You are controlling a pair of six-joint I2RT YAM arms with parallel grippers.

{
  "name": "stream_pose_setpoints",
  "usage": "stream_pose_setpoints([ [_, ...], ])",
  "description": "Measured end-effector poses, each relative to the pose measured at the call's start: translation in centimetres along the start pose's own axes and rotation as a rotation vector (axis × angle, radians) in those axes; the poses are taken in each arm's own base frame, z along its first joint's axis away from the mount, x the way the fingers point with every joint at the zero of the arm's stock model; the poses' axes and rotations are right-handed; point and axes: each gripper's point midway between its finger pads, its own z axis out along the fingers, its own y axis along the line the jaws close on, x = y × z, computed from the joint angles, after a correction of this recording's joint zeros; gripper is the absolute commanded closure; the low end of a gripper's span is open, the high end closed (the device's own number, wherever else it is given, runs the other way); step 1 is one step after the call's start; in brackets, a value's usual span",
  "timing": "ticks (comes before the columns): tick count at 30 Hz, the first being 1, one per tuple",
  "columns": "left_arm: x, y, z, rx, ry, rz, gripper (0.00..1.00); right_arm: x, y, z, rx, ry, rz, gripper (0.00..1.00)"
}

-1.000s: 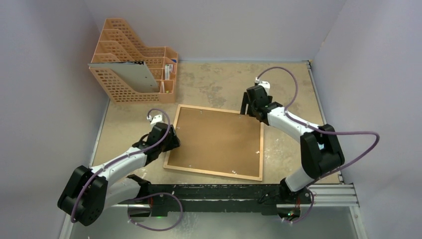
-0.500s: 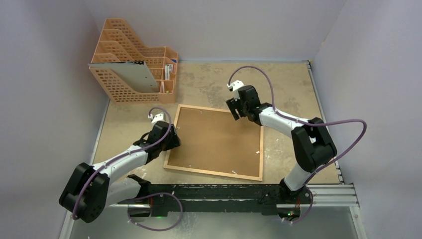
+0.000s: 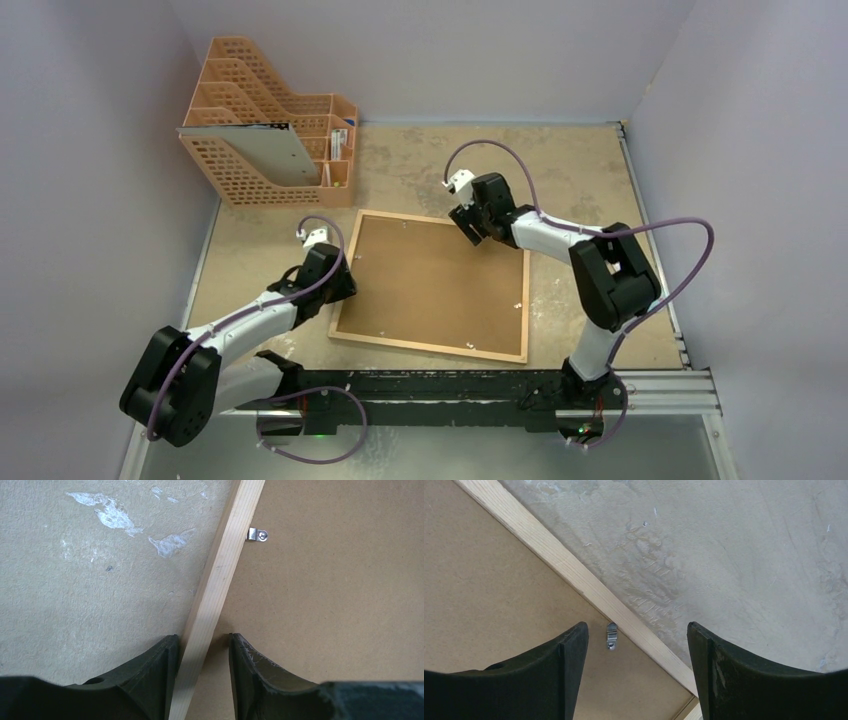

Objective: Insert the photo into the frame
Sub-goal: Install the photo frame at the center of the board.

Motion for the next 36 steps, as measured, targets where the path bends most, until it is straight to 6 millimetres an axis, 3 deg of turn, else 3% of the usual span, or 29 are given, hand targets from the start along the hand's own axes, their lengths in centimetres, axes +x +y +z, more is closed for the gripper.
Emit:
stream_pose_setpoints([
  [8,0.0,0.0,0.0,-0.002,0.000,0.001,0.57,0.7,0.2,0.6,-0.005,0.030,-0.061,0.29],
  [15,-0.1,0.1,0.0,-0.004,-0.001,0.000,0.59,0.8,-0.2,0.9,0.019,0.045,-0.087,0.47],
  [30,-0.3,0.4,0.2,-0.023,0.002,-0.011,0.69,1.4,-0.2,0.8,0.034,0.073,-0.097,0.69],
  [33,-0.3,0.4,0.3,-0.026,0.002,-0.017,0.69,1.5,-0.3,0.8,0.044,0.078,-0.097,0.70],
  [36,-0.4,0.4,0.3,-0.025,0.000,-0.019,0.70,1.6,-0.4,0.8,0.048,0.080,-0.097,0.60],
])
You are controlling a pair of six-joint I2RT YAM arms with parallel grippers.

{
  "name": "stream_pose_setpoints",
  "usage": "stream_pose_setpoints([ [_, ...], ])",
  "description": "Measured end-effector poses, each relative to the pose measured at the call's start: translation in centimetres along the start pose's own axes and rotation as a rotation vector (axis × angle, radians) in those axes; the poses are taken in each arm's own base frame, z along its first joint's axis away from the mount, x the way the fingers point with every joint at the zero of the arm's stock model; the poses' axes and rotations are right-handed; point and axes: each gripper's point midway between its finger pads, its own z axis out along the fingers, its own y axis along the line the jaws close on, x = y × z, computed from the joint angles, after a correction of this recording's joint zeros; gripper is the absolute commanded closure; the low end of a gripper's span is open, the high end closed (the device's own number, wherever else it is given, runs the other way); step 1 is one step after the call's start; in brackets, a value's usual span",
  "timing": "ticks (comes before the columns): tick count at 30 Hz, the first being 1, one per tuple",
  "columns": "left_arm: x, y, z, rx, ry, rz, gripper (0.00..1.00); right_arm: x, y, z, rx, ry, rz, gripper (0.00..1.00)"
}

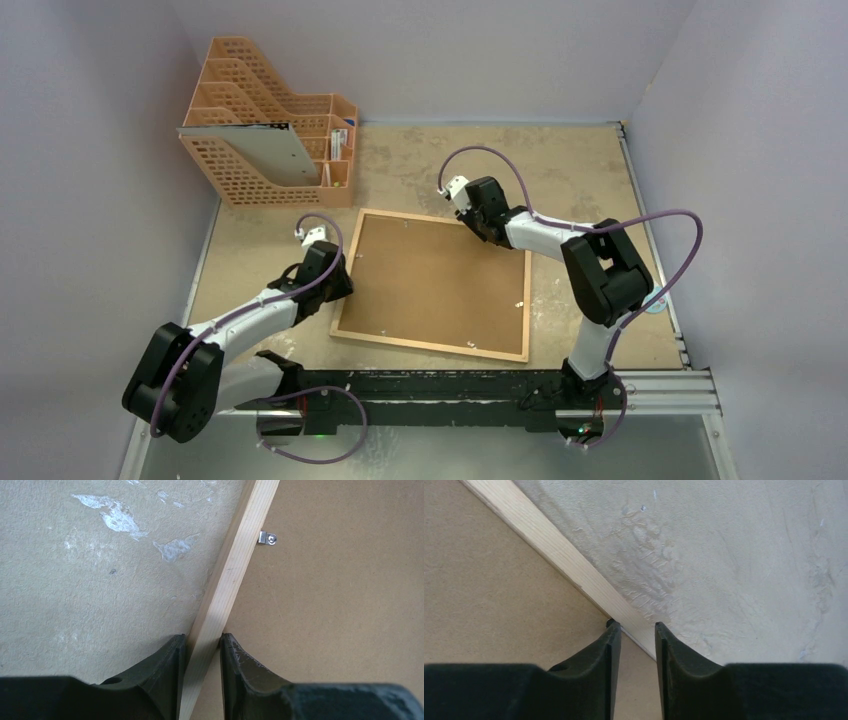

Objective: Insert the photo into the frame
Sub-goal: Install the photo frame at the center of the board.

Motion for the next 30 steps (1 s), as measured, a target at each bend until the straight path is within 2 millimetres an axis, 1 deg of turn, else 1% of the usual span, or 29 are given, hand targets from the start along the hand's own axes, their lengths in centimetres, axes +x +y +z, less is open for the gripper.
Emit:
stream_pose_setpoints([
  [3,0.0,0.0,0.0,0.000,0.000,0.000,0.69,-0.1,-0.2,0.0,0.011,-0.004,0.005,0.51],
  [6,0.0,0.0,0.0,0.001,-0.001,0.000,0.69,-0.4,-0.3,0.0,0.008,-0.016,0.013,0.47],
  [8,0.0,0.0,0.0,0.002,-0.001,0.000,0.69,-0.5,-0.2,0.0,-0.001,-0.023,0.017,0.45],
  [14,0.0,0.0,0.0,0.002,-0.001,0.000,0.69,-0.7,0.5,0.0,-0.042,-0.035,0.016,0.44],
  [17,0.0,0.0,0.0,0.002,-0.001,0.000,0.69,-0.6,0.5,-0.1,-0.048,-0.032,0.014,0.47],
  [23,-0.1,0.0,0.0,0.000,-0.001,-0.002,0.71,0.2,0.4,-0.2,-0.036,0.000,-0.002,0.62],
  [30,-0.1,0.0,0.0,0.001,-0.001,-0.005,0.75,0.4,0.6,-0.2,-0.019,0.017,-0.009,0.72],
])
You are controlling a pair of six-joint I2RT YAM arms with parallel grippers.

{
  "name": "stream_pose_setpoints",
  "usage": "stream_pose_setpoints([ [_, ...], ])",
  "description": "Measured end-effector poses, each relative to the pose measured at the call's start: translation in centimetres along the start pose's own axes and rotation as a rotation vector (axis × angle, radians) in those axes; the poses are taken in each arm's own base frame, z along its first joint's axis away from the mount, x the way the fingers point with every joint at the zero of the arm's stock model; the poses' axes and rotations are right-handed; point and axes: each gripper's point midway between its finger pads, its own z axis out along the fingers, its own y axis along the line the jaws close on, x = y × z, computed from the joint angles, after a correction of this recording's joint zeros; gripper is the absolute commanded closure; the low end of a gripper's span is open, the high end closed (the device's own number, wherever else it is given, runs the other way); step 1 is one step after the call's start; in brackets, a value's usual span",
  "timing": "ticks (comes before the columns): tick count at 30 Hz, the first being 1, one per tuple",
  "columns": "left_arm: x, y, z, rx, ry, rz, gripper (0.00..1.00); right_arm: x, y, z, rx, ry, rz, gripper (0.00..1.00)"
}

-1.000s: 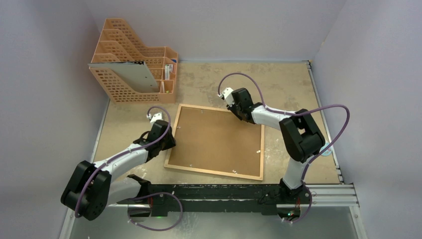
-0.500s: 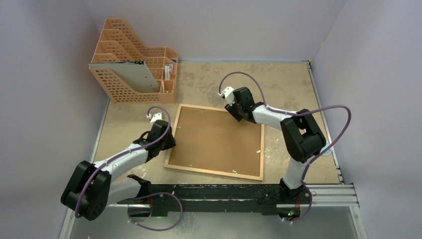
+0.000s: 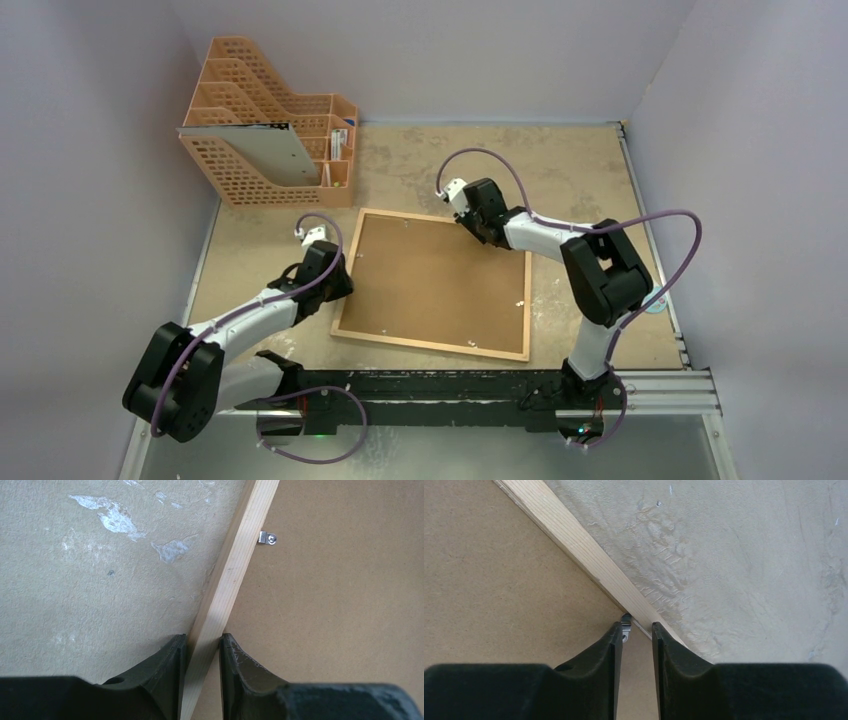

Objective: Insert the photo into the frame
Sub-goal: Install the photo frame at the center of the board.

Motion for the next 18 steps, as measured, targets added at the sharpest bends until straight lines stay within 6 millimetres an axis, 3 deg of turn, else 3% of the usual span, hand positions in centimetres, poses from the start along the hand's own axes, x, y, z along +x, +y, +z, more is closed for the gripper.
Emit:
stream_pose_setpoints([
  [4,0.0,-0.1,0.1,0.004,0.002,0.000,0.77,-0.2,0.0,0.2,0.009,-0.008,0.019,0.80],
  [5,0.0,-0.2,0.1,0.006,0.002,0.000,0.78,-0.4,-0.7,0.4,0.045,-0.017,0.042,0.86],
  [11,0.0,-0.2,0.1,0.007,0.002,-0.001,0.79,0.0,-1.8,0.6,0.090,-0.013,0.080,0.93],
  [13,0.0,-0.2,0.1,0.007,0.003,-0.001,0.79,0.2,-2.1,0.6,0.109,-0.008,0.086,0.89],
  [18,0.0,-0.2,0.1,0.008,0.003,-0.001,0.79,0.3,-2.6,0.6,0.123,-0.010,0.109,0.69],
])
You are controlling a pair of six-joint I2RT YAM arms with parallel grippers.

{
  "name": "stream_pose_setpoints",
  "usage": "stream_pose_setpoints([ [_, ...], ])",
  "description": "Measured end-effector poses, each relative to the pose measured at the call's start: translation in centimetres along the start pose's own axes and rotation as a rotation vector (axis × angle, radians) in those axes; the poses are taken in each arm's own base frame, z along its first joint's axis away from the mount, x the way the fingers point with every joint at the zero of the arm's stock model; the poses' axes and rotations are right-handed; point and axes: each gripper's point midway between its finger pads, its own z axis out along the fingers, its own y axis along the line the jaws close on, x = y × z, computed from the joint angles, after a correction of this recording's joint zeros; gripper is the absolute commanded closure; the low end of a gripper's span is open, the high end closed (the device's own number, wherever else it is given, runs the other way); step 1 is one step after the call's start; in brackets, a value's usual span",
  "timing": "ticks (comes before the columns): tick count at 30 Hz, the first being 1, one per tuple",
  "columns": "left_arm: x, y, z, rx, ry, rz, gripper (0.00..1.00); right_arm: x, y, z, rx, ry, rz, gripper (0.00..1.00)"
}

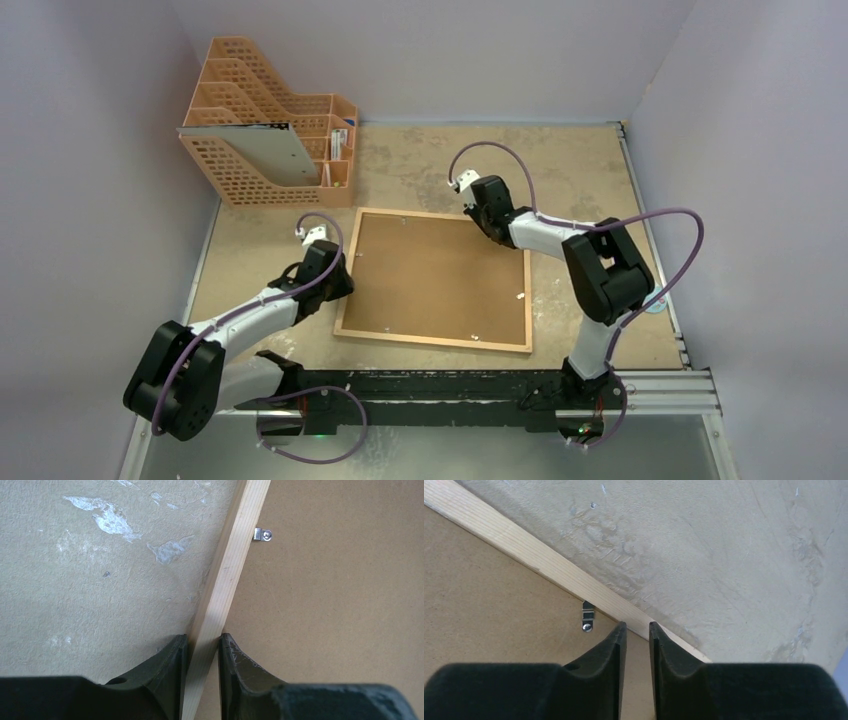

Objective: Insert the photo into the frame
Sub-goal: Install the photo frame at the center of the board.

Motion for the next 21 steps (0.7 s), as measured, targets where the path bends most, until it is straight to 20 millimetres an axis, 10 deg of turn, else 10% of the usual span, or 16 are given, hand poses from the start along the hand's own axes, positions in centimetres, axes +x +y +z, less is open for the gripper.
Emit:
stream_pose_setpoints([
  [21,0.0,-0.1,0.0,0.004,0.002,0.000,0.78,-2.0,1.4,-0.7,-0.059,-0.074,-0.022,0.51],
])
